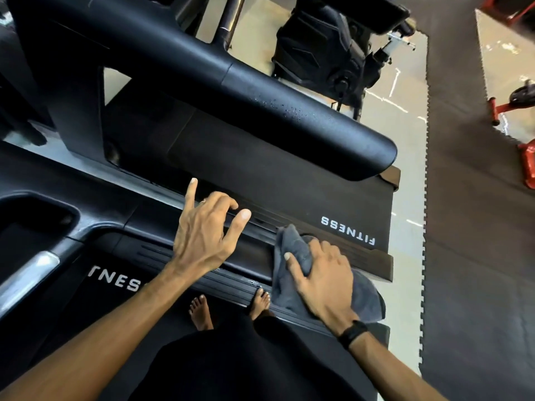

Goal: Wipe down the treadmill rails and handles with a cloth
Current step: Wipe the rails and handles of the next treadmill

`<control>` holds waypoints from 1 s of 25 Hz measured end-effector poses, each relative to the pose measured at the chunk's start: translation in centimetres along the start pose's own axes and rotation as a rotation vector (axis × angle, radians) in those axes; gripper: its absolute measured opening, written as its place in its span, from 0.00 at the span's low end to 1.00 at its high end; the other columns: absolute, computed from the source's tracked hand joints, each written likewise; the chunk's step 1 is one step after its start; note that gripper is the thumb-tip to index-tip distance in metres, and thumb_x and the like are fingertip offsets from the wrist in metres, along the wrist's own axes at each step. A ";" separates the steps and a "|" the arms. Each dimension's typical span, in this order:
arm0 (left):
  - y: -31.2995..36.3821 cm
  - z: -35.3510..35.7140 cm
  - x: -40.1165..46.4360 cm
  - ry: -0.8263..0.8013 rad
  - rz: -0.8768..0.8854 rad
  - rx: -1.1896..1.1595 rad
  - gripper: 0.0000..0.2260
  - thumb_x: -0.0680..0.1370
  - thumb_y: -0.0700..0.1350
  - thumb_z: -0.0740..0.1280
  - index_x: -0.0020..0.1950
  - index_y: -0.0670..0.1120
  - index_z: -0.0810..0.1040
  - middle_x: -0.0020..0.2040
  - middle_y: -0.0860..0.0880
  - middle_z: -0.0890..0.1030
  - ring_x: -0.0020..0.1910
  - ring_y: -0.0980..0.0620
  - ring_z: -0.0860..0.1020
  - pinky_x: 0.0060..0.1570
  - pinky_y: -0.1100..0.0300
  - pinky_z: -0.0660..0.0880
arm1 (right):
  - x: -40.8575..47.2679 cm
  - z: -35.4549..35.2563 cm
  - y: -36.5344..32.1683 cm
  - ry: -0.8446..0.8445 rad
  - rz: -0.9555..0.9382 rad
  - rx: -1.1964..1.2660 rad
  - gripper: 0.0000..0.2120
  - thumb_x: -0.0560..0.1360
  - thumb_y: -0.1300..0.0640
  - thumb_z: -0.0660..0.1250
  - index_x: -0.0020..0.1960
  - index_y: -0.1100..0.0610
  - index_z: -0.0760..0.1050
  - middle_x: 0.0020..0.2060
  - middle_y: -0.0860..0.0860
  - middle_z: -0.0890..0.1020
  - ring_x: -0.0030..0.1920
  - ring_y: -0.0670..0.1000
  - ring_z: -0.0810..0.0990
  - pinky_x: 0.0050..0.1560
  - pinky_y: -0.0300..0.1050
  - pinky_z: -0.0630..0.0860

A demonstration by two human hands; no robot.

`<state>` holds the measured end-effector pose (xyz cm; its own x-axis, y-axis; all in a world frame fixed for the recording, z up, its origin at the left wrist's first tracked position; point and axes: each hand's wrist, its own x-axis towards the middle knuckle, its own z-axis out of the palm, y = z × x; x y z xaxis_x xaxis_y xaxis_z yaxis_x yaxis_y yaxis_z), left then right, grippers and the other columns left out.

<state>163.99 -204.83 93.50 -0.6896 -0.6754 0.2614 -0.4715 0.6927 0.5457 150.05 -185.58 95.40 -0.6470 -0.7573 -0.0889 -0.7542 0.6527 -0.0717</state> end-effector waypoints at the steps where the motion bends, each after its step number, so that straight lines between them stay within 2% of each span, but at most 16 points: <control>1: 0.1 0.0 -0.1 0.013 0.005 -0.001 0.30 0.82 0.62 0.47 0.50 0.42 0.80 0.49 0.49 0.81 0.42 0.52 0.80 0.76 0.41 0.51 | 0.0 -0.2 -1.6 0.023 -0.008 -0.015 0.21 0.76 0.35 0.55 0.47 0.52 0.73 0.42 0.51 0.79 0.44 0.57 0.76 0.44 0.52 0.71; 7: 0.1 0.1 0.2 0.010 -0.023 0.018 0.28 0.82 0.61 0.49 0.51 0.42 0.80 0.49 0.50 0.82 0.45 0.50 0.81 0.76 0.41 0.51 | 3.4 0.2 -3.3 -0.184 -0.048 0.067 0.25 0.76 0.31 0.51 0.57 0.48 0.73 0.51 0.51 0.79 0.54 0.55 0.75 0.53 0.53 0.69; 9: 0.1 -0.1 0.1 -0.009 -0.028 0.043 0.27 0.82 0.60 0.49 0.51 0.42 0.80 0.49 0.49 0.82 0.45 0.49 0.81 0.76 0.40 0.51 | 5.0 0.5 -2.8 -0.323 -0.067 0.173 0.25 0.77 0.32 0.54 0.60 0.50 0.74 0.55 0.54 0.79 0.59 0.57 0.74 0.58 0.55 0.69; 11: 0.5 -0.2 0.1 -0.037 -0.003 0.098 0.26 0.82 0.60 0.51 0.52 0.42 0.80 0.50 0.48 0.82 0.45 0.48 0.81 0.76 0.39 0.50 | 7.3 2.1 -0.9 -0.547 -0.057 0.305 0.25 0.79 0.35 0.56 0.66 0.50 0.74 0.61 0.56 0.79 0.63 0.59 0.74 0.63 0.56 0.70; 13: 1.4 0.0 0.1 -0.076 0.052 0.150 0.26 0.81 0.60 0.51 0.54 0.41 0.79 0.53 0.47 0.81 0.47 0.46 0.81 0.75 0.36 0.49 | 8.8 2.7 1.7 -0.717 -0.090 0.332 0.22 0.80 0.37 0.56 0.68 0.46 0.73 0.64 0.52 0.78 0.64 0.56 0.77 0.63 0.52 0.73; 14: 1.9 0.2 0.0 -0.094 0.079 0.157 0.27 0.81 0.61 0.50 0.55 0.41 0.79 0.54 0.46 0.81 0.49 0.46 0.81 0.75 0.35 0.49 | 9.2 2.8 3.6 -0.761 -0.063 0.360 0.21 0.81 0.39 0.57 0.70 0.47 0.73 0.64 0.50 0.78 0.64 0.54 0.77 0.63 0.48 0.72; 16: 3.1 1.0 -0.2 -0.124 0.123 0.151 0.30 0.82 0.61 0.48 0.57 0.40 0.79 0.56 0.45 0.81 0.52 0.46 0.81 0.74 0.34 0.48 | 8.5 1.2 7.1 -0.860 0.063 0.456 0.18 0.85 0.49 0.56 0.69 0.56 0.72 0.63 0.51 0.76 0.61 0.47 0.73 0.56 0.37 0.65; 18: 3.8 1.8 -0.1 -0.140 0.123 0.140 0.31 0.82 0.61 0.46 0.57 0.40 0.79 0.56 0.45 0.80 0.53 0.47 0.80 0.74 0.34 0.48 | 6.8 0.2 11.4 -0.854 0.204 0.497 0.14 0.85 0.54 0.54 0.67 0.58 0.71 0.64 0.55 0.75 0.59 0.47 0.69 0.52 0.38 0.62; 19: 3.8 2.0 0.0 -0.141 0.109 0.130 0.30 0.82 0.61 0.46 0.57 0.40 0.79 0.56 0.46 0.80 0.53 0.47 0.80 0.74 0.35 0.48 | 5.7 0.1 13.0 -0.810 0.277 0.547 0.12 0.85 0.55 0.55 0.65 0.58 0.71 0.64 0.55 0.75 0.61 0.49 0.71 0.53 0.40 0.64; 21: 3.6 2.2 -0.1 -0.126 0.075 0.099 0.29 0.83 0.59 0.47 0.57 0.40 0.79 0.56 0.46 0.80 0.54 0.47 0.80 0.74 0.35 0.47 | 3.3 -0.4 14.4 -0.641 0.365 0.651 0.14 0.84 0.55 0.58 0.66 0.60 0.74 0.64 0.59 0.77 0.65 0.57 0.75 0.62 0.46 0.68; 23: 3.6 2.3 -0.1 -0.117 0.047 0.077 0.28 0.83 0.59 0.47 0.56 0.40 0.78 0.56 0.47 0.80 0.54 0.47 0.79 0.75 0.36 0.47 | 1.2 -0.3 14.8 -0.476 0.295 0.553 0.17 0.81 0.48 0.61 0.65 0.56 0.76 0.58 0.56 0.80 0.62 0.57 0.77 0.65 0.53 0.71; 25: 3.8 2.3 -0.3 -0.130 0.034 0.061 0.28 0.83 0.60 0.46 0.56 0.41 0.78 0.57 0.47 0.80 0.53 0.48 0.79 0.75 0.36 0.47 | -0.4 -0.5 14.4 -0.372 0.176 0.314 0.18 0.78 0.40 0.58 0.60 0.49 0.75 0.48 0.51 0.76 0.54 0.55 0.75 0.56 0.54 0.72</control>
<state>161.16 -201.40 93.65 -0.7694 -0.6154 0.1710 -0.4767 0.7314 0.4876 139.42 -175.88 94.91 -0.6341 -0.6144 -0.4695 -0.5306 0.7874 -0.3138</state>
